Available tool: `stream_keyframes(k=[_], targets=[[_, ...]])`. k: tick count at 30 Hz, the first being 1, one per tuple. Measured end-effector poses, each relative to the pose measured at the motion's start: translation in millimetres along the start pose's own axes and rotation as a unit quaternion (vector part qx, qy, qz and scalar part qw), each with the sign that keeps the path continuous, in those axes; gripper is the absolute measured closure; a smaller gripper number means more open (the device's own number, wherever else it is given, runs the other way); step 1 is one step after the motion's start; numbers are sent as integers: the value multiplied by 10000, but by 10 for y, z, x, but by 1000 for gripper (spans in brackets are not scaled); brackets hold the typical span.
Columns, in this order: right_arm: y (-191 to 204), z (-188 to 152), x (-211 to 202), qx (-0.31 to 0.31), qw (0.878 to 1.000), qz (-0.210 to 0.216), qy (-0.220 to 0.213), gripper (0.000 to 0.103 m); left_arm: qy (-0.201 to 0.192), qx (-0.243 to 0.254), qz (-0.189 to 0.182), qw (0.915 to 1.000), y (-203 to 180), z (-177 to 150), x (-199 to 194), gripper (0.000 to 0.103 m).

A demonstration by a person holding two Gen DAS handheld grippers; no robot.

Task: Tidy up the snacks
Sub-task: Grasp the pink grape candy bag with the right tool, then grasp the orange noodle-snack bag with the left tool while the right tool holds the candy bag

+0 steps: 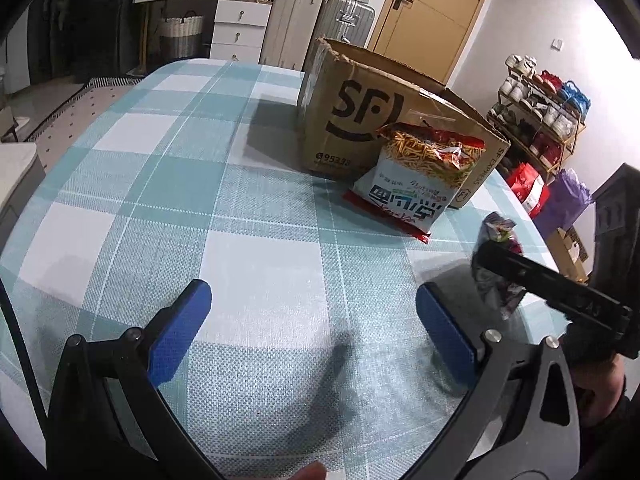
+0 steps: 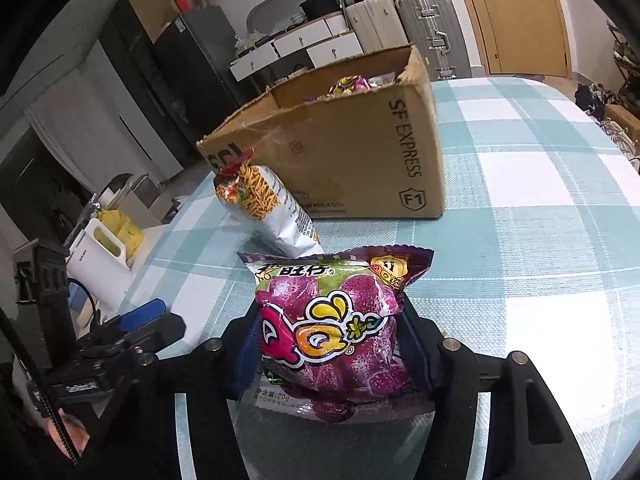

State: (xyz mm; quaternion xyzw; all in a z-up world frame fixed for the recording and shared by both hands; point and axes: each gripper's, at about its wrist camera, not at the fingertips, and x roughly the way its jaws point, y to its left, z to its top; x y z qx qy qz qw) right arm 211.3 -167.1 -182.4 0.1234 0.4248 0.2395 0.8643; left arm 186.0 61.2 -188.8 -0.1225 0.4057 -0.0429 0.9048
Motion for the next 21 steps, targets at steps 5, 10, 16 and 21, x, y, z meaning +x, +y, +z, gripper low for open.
stream_keyframes(k=[5, 10, 16, 21], targets=[[-35, -27, -158, 44, 9999, 47, -121, 42, 25, 124, 66, 9999, -68, 41, 10, 1], [-77, -70, -286, 130, 9996, 122, -223, 42, 38, 202, 46, 9998, -167, 102, 36, 1], [-113, -117, -470, 154, 9992, 113, -350, 42, -9, 296, 5, 9996, -301, 224, 58, 1], [-179, -168, -572, 258, 9988, 120, -399, 42, -100, 496, -29, 9987, -443, 318, 76, 1]])
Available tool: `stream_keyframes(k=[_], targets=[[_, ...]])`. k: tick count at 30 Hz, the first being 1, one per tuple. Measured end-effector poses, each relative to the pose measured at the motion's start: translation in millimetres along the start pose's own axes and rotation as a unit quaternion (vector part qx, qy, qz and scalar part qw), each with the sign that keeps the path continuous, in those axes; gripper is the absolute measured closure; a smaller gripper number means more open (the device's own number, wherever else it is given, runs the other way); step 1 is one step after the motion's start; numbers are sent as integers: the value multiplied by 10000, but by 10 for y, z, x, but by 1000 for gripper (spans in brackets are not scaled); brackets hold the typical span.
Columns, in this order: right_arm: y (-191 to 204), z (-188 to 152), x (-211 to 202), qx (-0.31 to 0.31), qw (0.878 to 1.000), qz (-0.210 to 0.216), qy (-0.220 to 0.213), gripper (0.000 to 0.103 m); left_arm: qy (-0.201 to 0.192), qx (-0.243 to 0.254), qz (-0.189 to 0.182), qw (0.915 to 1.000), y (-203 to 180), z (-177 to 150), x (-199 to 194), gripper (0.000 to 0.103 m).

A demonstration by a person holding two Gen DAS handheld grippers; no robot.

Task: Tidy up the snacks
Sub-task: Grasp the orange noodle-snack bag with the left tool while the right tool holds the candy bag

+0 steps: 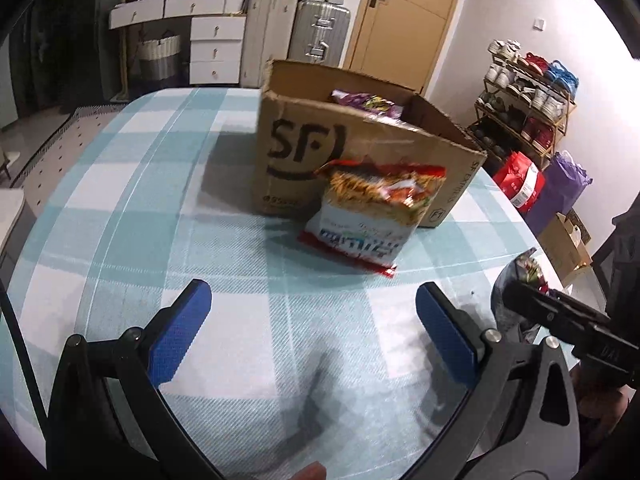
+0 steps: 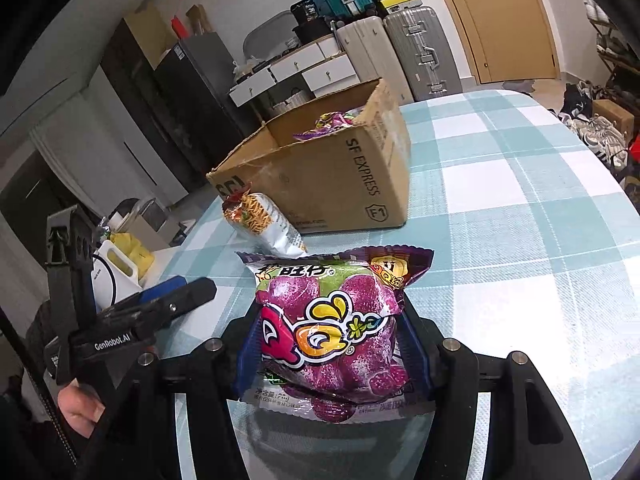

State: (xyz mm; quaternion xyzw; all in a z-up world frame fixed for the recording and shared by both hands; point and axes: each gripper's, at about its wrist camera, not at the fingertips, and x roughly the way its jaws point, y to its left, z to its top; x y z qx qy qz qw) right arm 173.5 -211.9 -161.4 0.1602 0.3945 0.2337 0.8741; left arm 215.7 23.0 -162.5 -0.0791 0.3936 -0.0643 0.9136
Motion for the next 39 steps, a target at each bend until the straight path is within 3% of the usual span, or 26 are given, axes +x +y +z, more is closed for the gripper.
stream_keyframes(k=[16, 28, 32, 34, 36, 39], targets=[[-231, -21, -210, 249, 9995, -128, -118, 42, -115, 201, -11, 9997, -350, 522, 322, 1], [-324, 1, -246, 294, 9993, -207, -114, 42, 28, 259, 42, 9997, -469, 680, 683, 2], [-327, -6, -227, 316, 9992, -215, -93, 42, 26, 315, 50, 9995, -497, 682, 745, 8], [-326, -6, -224, 319, 9992, -221, -91, 42, 89, 277, -49, 9996, -484, 685, 779, 18], [-327, -5, -222, 319, 9992, -219, -91, 42, 259, 234, -164, 9993, -467, 693, 840, 37], [-327, -9, -223, 333, 9991, -238, -81, 42, 331, 210, -223, 9990, -438, 684, 887, 45]])
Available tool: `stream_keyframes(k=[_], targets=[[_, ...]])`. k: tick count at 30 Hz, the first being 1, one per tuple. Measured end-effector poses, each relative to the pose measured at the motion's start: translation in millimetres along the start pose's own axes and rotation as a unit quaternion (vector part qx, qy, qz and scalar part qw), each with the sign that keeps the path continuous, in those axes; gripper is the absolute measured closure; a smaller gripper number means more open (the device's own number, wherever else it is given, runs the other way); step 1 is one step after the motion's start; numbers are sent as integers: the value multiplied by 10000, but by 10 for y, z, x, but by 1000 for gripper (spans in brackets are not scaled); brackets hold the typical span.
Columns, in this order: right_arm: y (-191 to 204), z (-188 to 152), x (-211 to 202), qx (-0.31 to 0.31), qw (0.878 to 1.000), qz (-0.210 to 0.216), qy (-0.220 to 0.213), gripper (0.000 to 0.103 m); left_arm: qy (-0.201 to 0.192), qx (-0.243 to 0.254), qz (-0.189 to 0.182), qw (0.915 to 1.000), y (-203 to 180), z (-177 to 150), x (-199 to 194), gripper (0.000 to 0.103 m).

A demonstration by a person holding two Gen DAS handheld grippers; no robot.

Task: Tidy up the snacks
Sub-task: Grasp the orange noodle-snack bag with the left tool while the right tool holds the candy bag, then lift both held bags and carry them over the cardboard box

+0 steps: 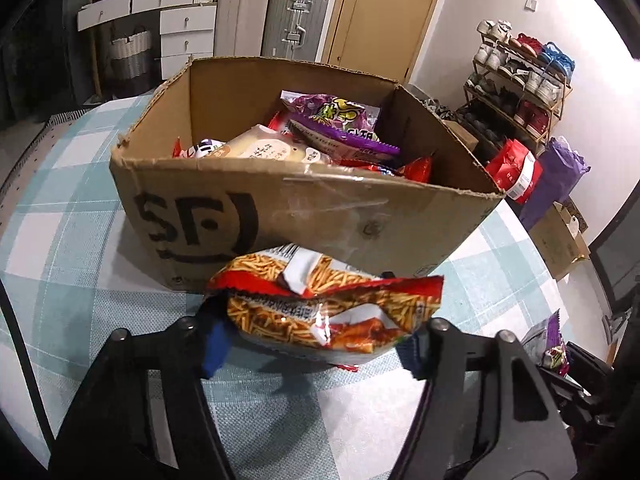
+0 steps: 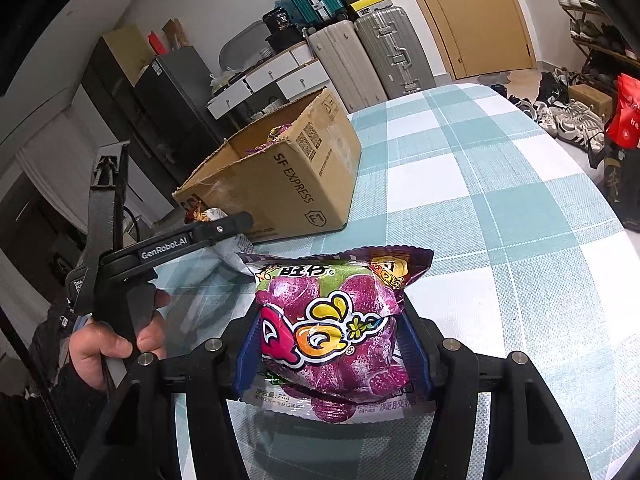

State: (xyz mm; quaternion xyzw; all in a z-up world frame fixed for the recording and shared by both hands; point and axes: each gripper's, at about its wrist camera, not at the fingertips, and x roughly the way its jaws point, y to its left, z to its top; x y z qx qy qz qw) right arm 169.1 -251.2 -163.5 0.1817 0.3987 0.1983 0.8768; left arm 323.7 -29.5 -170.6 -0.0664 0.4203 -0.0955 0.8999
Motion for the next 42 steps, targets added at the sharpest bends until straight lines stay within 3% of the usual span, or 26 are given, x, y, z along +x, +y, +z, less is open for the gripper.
stream_keyframes(k=[3, 6, 21, 42], targets=[[-6, -3, 5, 7, 10000, -18, 3, 42, 28, 25, -143, 9999, 33, -12, 12, 56], [6, -6, -2, 2, 10000, -29, 4, 42, 150, 137, -288, 9994, 30, -30, 30, 59], [195, -31, -194, -257, 9995, -83, -149, 42, 275, 149, -540, 9981, 39, -127, -145, 59], [735, 103, -387, -905, 9954, 38, -310, 42, -21, 134, -378, 9992, 245, -359, -1112, 59]])
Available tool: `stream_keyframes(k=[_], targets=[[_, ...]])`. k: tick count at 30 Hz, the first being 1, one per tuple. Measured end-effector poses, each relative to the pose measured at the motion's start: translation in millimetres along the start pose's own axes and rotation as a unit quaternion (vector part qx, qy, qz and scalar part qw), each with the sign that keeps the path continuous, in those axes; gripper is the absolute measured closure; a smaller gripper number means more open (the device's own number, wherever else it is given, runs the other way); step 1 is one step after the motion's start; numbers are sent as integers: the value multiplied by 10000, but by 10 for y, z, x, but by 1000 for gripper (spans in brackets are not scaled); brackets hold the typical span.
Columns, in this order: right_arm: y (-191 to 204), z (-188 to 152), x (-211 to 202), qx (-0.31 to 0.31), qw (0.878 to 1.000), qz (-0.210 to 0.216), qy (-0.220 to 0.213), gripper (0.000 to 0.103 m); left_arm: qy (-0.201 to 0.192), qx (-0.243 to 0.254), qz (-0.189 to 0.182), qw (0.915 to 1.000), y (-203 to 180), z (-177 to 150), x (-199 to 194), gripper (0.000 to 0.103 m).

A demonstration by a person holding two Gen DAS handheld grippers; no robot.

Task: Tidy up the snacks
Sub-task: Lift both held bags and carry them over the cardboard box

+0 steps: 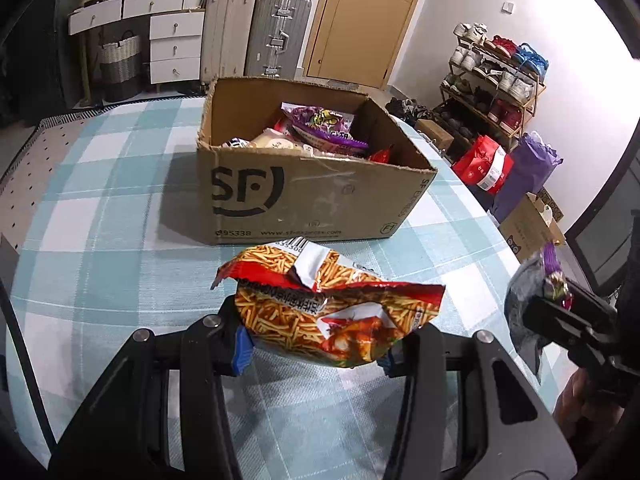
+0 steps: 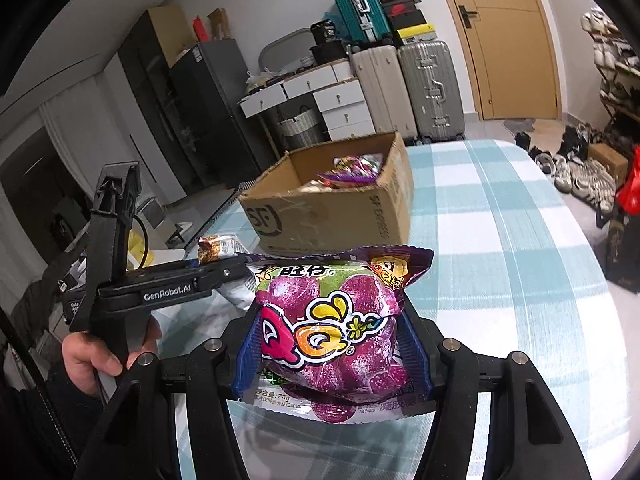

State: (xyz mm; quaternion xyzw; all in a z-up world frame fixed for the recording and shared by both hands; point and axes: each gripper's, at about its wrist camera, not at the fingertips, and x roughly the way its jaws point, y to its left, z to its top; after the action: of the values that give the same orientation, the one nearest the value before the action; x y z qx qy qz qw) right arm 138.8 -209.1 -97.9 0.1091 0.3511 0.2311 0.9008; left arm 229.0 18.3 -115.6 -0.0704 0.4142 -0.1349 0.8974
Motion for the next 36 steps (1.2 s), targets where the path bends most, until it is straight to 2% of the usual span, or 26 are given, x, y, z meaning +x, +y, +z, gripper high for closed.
stream_keyframes(k=[15, 23, 36], targets=[[330, 569, -3, -436, 9983, 299, -246, 42, -234, 105, -137, 9996, 8, 399, -622, 59], [390, 999, 149, -545, 9972, 459, -208, 42, -277, 83, -169, 9994, -12, 836, -655, 59], [364, 1571, 447, -718, 9968, 284, -217, 41, -341, 209, -98, 9992, -78, 1538, -537, 59]])
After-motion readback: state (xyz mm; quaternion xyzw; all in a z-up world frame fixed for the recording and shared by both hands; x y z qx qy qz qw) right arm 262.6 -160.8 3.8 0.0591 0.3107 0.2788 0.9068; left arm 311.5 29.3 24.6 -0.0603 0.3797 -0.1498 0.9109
